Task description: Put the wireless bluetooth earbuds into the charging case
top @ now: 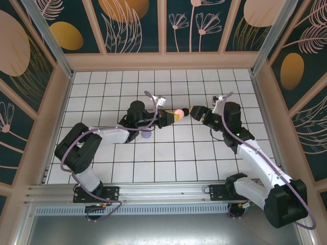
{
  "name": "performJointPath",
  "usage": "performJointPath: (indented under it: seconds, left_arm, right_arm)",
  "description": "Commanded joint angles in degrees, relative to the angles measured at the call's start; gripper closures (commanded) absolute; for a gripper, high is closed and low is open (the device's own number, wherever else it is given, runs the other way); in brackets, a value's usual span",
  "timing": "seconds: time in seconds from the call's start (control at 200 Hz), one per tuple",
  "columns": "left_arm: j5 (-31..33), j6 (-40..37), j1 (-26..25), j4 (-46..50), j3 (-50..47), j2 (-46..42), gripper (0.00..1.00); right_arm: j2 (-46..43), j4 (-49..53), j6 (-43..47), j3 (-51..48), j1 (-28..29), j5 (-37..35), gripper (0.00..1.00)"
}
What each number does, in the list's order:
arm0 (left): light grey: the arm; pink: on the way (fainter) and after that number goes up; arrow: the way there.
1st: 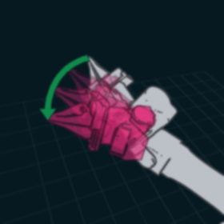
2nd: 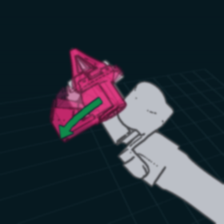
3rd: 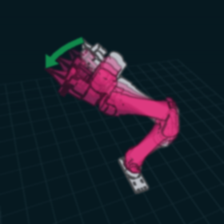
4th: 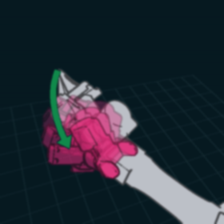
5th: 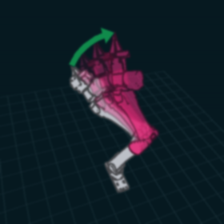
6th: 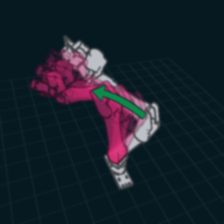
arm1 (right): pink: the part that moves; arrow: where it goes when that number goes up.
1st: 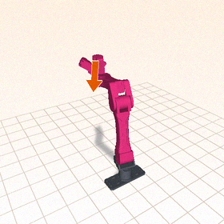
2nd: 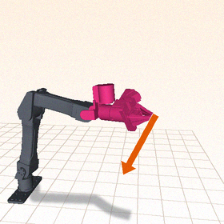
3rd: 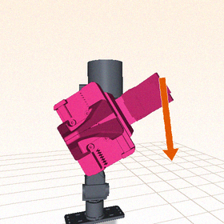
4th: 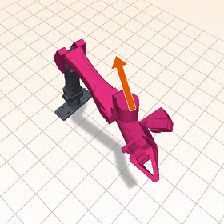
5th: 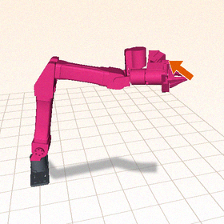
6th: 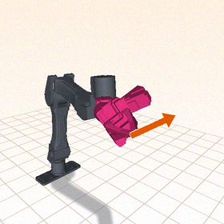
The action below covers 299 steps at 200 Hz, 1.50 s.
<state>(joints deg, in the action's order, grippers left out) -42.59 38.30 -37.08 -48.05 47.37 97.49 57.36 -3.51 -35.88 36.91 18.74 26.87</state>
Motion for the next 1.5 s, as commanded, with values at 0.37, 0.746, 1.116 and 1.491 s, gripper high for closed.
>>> performJointPath:
  seconds: [0.37,0.746,1.116,1.491]
  left_arm:
    - [-8.72,-3.32,0.01,6.48,4.13,-2.32,1.0]
    - [-9.23,-3.4,0.04,6.52,4.13,-3.75,1.0]
    - [-9.36,-3.85,0.0,6.57,3.31,-5.82,1.0]
    - [-9.88,-4.39,0.02,6.58,3.06,-5.59,1.0]
  right_arm:
    - [3.7,-1.18,9.9,3.8,3.33,8.42,0.29]
    - [7.62,1.26,11.4,4.54,4.27,3.09,0.34]
    - [5.97,0.72,9.43,-0.68,-1.59,2.21,0.39]
    - [-2.75,1.8,10.21,0.09,-2.54,13.02,0.4]
